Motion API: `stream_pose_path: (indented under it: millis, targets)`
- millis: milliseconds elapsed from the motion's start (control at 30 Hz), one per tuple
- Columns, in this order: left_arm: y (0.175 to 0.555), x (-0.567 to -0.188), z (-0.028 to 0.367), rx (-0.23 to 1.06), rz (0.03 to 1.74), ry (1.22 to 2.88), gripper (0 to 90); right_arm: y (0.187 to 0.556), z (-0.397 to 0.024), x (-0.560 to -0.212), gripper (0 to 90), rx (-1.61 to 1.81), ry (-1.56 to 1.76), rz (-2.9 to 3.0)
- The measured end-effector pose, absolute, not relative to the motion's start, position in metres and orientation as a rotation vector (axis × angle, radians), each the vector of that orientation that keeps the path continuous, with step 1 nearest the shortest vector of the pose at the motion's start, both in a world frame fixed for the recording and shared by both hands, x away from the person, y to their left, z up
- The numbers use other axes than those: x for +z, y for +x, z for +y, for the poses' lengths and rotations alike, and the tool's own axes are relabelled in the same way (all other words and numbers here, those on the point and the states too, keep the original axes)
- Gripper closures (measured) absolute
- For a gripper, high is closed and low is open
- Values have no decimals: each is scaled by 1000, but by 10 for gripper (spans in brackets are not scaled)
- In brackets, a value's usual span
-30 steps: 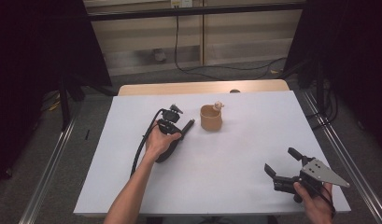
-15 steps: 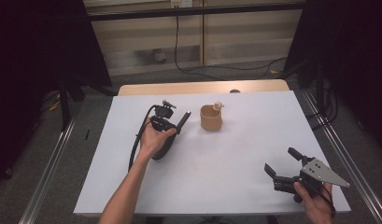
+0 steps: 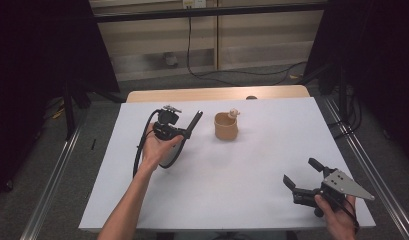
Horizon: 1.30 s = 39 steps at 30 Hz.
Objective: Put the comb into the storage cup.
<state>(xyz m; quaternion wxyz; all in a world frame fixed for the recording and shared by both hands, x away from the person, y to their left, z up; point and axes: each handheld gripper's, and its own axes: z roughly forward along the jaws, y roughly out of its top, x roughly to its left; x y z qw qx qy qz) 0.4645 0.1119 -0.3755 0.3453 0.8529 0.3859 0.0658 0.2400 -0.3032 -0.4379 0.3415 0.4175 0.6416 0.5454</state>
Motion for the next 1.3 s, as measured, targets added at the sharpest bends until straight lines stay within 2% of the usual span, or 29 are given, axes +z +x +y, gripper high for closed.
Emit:
stream_pose_path:
  millis: [567, 1300]
  targets:
    - [442, -361, 127, 221, 915, 2123, 730, 240, -303, -438, 0, 1417, 1084, 1668]
    - [413, -354, 136, 191, 747, 2046, 730, 241, -305, -437, 2, 1433, 1102, 1660]
